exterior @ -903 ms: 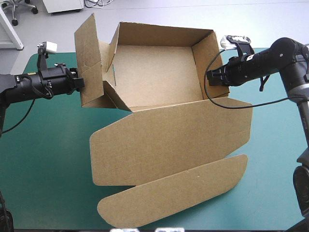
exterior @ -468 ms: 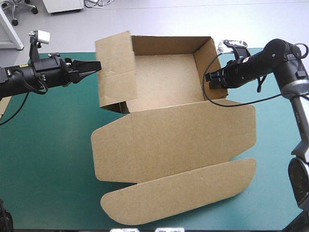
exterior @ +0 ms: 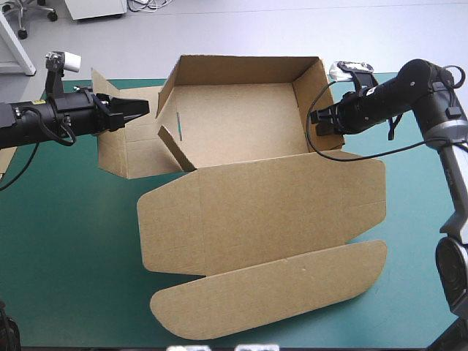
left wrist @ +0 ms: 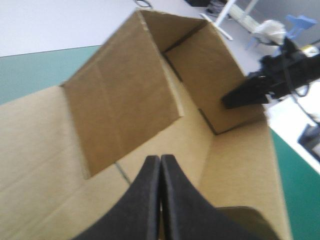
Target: Fold the box
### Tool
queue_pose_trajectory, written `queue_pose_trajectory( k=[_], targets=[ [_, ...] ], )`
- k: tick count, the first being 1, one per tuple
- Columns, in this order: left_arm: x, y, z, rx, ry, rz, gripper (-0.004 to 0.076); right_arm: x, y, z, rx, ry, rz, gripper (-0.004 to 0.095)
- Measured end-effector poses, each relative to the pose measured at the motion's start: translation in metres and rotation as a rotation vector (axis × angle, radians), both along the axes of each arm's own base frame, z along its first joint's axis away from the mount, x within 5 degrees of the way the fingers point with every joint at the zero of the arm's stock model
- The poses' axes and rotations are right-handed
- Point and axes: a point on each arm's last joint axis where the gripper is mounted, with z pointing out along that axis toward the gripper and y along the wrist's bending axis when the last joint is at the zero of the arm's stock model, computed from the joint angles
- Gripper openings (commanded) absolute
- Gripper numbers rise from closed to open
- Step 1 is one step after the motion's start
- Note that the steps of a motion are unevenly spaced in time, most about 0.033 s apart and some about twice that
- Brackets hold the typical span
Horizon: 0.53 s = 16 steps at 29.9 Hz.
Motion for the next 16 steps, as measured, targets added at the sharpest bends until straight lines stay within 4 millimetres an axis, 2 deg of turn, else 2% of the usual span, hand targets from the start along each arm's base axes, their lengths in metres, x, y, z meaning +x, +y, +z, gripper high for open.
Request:
queue_pose_trajectory(
  k=[3,6,10,13,16],
  targets=[
    [0.009,0.012,-0.007,0.122,-0.018,0.130,-0.0011,0.000,0.000,0.000,0.000,0.000,0.000,-0.0015],
    [0.018,0.034,-0.008,0.173,-0.035,0.308,-0.0011,0.000,0.000,0.000,-0.001,0.000,0.000,-0.0015],
    [0.017,0.073,0.010,0.169,-0.110,0.505,-0.0011,0.000,0.000,0.000,-0.006,0.000,-0.001,-0.0015],
    [0.010,0.095,0.030,0.163,-0.177,0.602,-0.0011,0.000,0.000,0.000,-0.006,0.000,-0.001,-0.0015],
    [0.007,0.114,0.041,0.163,-0.223,0.686,-0.0011,0.000,0.000,-0.001,-0.006,0.000,-0.001,-0.0015]
  ],
)
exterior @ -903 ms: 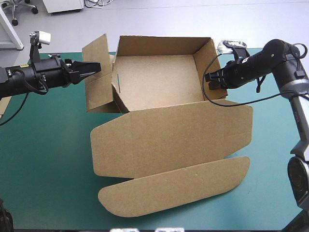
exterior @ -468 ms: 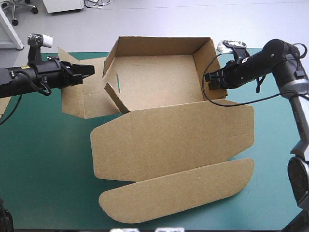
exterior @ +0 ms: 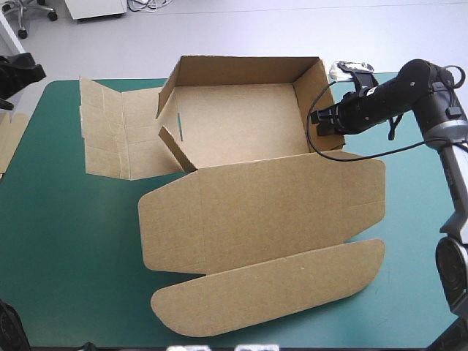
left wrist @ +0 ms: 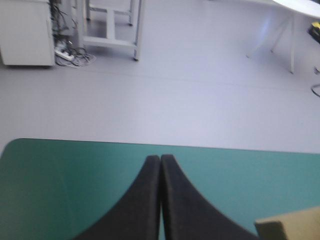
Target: Fold the box
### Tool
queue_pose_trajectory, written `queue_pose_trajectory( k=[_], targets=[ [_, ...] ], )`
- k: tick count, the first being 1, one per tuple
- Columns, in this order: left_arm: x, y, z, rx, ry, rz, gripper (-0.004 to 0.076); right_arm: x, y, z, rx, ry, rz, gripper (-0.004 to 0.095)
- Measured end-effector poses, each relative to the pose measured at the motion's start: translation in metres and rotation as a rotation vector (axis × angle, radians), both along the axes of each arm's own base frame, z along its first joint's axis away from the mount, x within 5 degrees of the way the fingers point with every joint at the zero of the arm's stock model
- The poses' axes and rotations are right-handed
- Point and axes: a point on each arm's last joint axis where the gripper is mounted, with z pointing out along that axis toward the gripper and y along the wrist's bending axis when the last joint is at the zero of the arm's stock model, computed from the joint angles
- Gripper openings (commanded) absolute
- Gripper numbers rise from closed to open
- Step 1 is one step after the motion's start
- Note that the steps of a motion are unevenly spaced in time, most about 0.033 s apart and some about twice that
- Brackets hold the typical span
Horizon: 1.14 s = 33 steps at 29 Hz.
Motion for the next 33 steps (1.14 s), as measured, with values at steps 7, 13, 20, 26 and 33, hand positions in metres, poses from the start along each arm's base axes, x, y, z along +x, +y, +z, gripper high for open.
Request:
queue_pose_trajectory(
  k=[7,13,20,26,33],
  targets=[
    [0.024,0.034,-0.028,-0.046,0.093,0.051,-0.0011,0.000,0.000,0.000,0.001,0.001,0.000,-0.0015],
    [0.058,0.050,-0.094,-0.150,0.310,-0.002,-0.0011,0.000,0.000,0.000,0.003,0.001,0.000,-0.0015],
    [0.072,0.054,-0.143,-0.284,0.430,-0.034,-0.0011,0.000,0.000,0.000,0.005,0.002,0.001,-0.0015],
    [0.073,0.037,-0.169,-0.420,0.447,-0.183,-0.0011,0.000,0.001,0.000,0.015,0.002,0.002,-0.0015],
    [0.077,-0.014,-0.184,-0.431,0.524,-0.375,-0.0011,0.000,0.002,0.001,0.021,0.000,0.009,-0.0015]
  ],
)
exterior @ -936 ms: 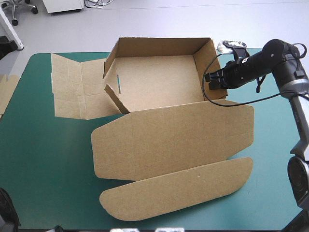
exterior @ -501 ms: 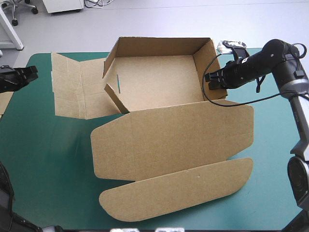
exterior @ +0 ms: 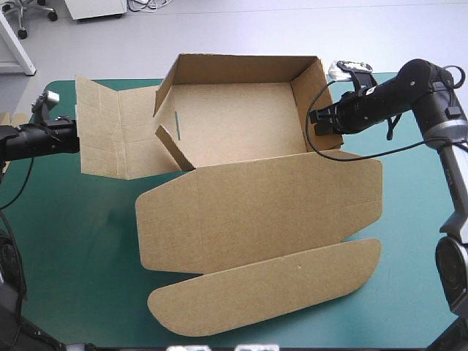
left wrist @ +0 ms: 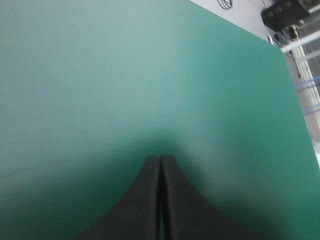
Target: Fold the box
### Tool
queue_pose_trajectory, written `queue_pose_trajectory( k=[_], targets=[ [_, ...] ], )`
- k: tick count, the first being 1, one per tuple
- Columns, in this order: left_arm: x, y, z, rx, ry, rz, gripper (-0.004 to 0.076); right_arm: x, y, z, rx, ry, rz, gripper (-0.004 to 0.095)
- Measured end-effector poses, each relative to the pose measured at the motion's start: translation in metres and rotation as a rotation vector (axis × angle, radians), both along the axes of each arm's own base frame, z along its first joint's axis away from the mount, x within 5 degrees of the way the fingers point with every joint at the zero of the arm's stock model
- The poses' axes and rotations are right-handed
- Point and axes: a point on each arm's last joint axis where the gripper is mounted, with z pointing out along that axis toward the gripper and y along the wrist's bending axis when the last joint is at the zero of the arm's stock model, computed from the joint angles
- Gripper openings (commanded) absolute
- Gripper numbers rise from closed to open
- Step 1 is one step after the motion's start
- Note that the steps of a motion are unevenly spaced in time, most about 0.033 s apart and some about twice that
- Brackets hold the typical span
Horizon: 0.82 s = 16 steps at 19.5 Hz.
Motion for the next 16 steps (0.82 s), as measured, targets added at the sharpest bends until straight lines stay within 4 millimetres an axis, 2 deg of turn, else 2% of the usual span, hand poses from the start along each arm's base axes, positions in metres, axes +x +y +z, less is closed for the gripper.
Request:
queue_pose_trajectory(
  k=[3,5,7,12,16],
  targets=[
    [0.000,-0.034,0.002,-0.038,0.014,-0.141,-0.0011,0.000,0.000,0.000,-0.001,0.000,0.000,-0.0015],
    [0.000,-0.047,0.003,-0.052,0.012,-0.182,-0.0011,0.000,0.000,0.000,-0.004,-0.001,-0.001,-0.0015],
    [-0.002,-0.051,0.009,-0.065,-0.004,-0.187,-0.0011,0.000,0.000,0.000,-0.001,0.000,0.000,-0.0015],
    [-0.020,-0.057,0.040,-0.063,-0.090,-0.187,-0.0011,0.000,0.000,0.000,-0.001,0.000,0.000,-0.0015],
    [-0.026,-0.079,0.049,-0.061,-0.111,-0.247,-0.0011,0.000,0.000,0.000,-0.002,0.000,0.001,-0.0015]
  ],
)
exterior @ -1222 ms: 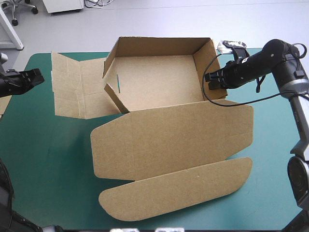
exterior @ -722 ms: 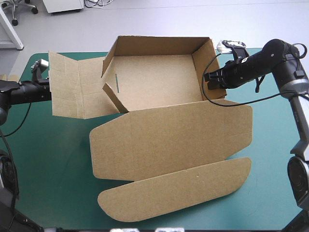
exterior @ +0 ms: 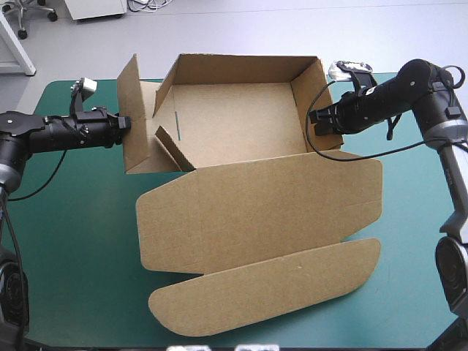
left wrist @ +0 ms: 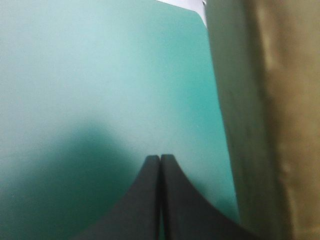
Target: Fold the box
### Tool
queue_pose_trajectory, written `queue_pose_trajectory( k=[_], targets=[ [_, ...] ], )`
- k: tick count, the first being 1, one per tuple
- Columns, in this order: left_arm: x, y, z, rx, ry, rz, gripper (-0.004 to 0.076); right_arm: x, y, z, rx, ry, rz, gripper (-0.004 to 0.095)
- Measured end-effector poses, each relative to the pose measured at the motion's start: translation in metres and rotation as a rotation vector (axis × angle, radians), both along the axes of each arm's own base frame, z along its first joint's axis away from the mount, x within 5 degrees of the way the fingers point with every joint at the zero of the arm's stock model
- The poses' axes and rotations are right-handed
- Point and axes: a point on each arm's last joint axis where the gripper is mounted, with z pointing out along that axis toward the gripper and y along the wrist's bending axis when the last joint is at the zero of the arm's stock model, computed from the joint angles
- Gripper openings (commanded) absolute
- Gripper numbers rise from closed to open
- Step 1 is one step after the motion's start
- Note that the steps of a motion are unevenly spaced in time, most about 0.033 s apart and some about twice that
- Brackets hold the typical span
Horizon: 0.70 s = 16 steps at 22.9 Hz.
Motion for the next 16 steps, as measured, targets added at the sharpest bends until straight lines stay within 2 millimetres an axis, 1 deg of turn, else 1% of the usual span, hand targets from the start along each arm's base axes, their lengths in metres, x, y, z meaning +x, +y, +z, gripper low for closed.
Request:
queue_pose_trajectory(
  k=[4,12,15,16],
  targets=[
    [-0.005,-0.010,0.008,-0.011,-0.020,-0.025,-0.0011,0.000,0.000,0.000,-0.005,-0.001,0.001,-0.0015],
    [-0.017,-0.014,0.027,-0.060,-0.069,-0.018,-0.0011,0.000,0.000,0.000,-0.003,-0.002,0.002,-0.0015],
    [-0.023,-0.015,0.044,-0.051,-0.127,-0.021,-0.0011,0.000,0.000,0.000,-0.002,-0.001,-0.001,-0.0015],
    [-0.024,-0.015,0.047,-0.054,-0.132,-0.020,-0.0011,0.000,0.000,0.000,-0.002,-0.001,-0.001,-0.0015]
  ],
)
